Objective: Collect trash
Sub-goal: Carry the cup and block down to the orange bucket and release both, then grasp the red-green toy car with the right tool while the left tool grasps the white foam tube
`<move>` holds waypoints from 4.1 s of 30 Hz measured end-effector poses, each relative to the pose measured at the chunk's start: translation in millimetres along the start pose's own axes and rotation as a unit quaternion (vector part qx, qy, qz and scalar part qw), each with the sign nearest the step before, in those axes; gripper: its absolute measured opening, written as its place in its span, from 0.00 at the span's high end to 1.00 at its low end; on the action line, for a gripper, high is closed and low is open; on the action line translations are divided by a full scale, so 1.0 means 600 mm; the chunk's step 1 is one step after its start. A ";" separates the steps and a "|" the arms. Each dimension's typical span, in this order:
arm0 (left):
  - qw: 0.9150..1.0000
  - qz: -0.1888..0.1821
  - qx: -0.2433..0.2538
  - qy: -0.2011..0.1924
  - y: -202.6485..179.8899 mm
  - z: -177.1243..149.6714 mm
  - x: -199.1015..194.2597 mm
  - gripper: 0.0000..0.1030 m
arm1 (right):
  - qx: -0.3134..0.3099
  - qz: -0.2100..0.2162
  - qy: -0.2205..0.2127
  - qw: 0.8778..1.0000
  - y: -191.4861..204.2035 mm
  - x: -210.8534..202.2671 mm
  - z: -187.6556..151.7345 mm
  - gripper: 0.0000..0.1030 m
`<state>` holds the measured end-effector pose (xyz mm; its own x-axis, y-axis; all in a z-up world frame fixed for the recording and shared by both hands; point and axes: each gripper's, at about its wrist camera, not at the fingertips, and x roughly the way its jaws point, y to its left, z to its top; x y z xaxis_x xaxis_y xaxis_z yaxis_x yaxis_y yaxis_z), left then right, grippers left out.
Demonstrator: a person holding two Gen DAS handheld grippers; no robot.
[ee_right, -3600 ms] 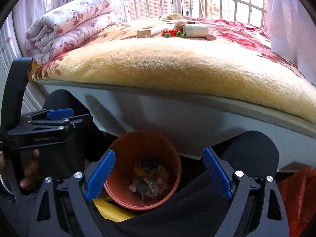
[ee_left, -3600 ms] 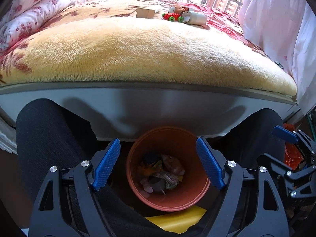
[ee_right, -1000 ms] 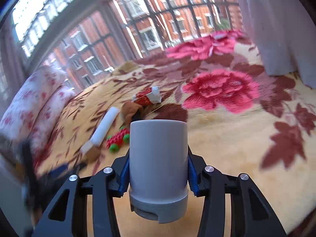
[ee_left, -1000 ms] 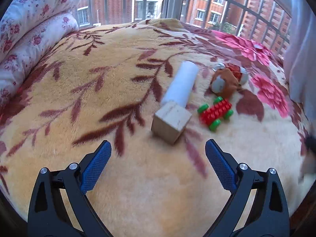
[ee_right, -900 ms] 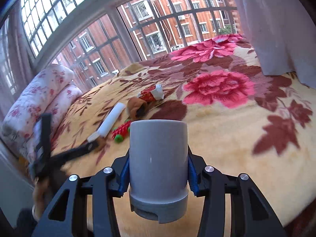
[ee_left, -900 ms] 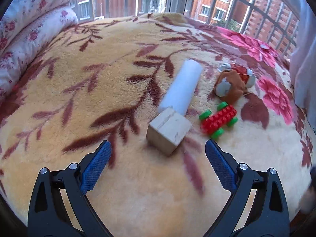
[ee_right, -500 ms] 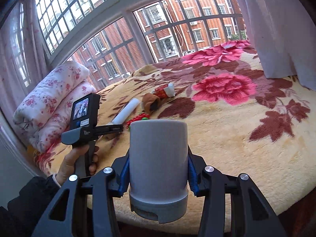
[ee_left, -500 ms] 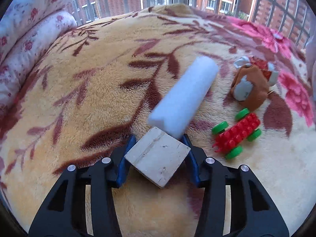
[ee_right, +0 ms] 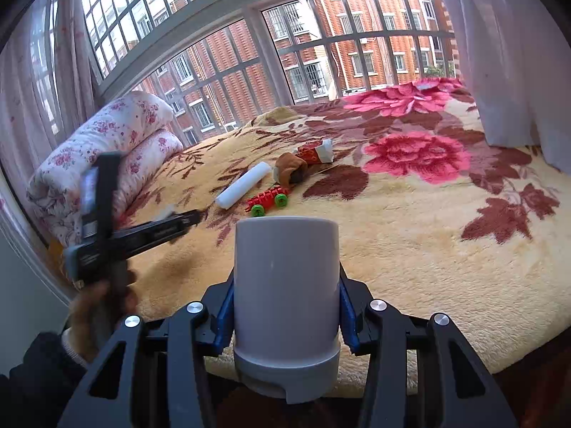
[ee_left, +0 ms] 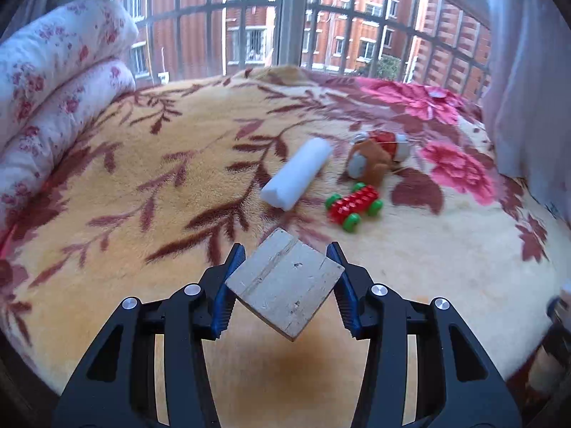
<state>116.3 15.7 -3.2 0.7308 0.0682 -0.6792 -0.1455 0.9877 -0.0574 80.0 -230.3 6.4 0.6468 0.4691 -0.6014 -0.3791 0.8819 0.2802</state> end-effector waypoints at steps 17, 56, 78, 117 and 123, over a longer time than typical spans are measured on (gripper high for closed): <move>1.000 -0.004 0.019 -0.017 -0.001 -0.221 -0.221 0.55 | -0.097 -0.048 0.006 0.994 0.117 -0.126 -0.087 0.55; 0.999 0.023 0.026 0.037 -0.017 -0.336 -0.206 0.54 | -0.083 -0.061 0.099 0.990 0.125 -0.077 -0.260 0.55; 0.998 0.021 0.021 0.048 -0.021 -0.344 -0.194 0.54 | -0.076 -0.056 0.112 0.989 0.122 -0.064 -0.275 0.55; 0.998 0.023 -0.005 0.063 -0.006 -0.348 -0.184 0.12 | -0.058 -0.060 0.111 0.990 0.104 -0.068 -0.276 0.20; 0.998 0.026 -0.007 0.062 -0.004 -0.345 -0.183 0.12 | -0.059 -0.058 0.107 0.991 0.102 -0.071 -0.271 0.20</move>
<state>-101.7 -23.6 -80.0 0.6338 0.1003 -0.7670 -0.1906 0.9812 -0.0292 -78.5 -203.9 -72.2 0.5395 0.3328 -0.7735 -0.3928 0.9120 0.1184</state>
